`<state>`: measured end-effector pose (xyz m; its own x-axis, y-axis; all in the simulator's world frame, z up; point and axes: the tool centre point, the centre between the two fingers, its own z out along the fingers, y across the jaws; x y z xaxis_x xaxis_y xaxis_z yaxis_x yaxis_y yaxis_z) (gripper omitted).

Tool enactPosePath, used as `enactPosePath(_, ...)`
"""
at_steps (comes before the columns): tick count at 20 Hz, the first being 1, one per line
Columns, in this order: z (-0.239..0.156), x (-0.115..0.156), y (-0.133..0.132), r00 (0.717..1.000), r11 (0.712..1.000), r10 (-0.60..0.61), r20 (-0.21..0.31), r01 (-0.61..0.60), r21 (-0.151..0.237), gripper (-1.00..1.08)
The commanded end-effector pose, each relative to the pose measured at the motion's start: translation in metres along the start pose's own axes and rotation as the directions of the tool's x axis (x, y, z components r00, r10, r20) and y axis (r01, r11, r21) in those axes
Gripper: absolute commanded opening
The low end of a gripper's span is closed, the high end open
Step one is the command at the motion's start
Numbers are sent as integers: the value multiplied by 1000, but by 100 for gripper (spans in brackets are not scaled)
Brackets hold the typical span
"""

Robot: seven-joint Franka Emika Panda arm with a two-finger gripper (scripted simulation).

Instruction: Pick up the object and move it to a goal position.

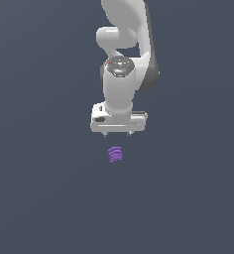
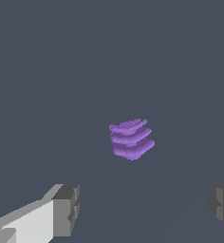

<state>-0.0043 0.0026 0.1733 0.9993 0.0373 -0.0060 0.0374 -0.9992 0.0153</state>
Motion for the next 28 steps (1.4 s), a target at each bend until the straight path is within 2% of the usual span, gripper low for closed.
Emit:
enactPosePath(1,0,0,0,1000,1000,0,0,0,0,100)
enactPosePath(10,-11,7,-15,1000,1000,-25,-7,25,-4,100)
enactPosePath(16,-6,7,-14,999,999,-33,-7,33,-3,100)
enactPosePath(28,49,14,2,988,988,-152,-7,152,7,100)
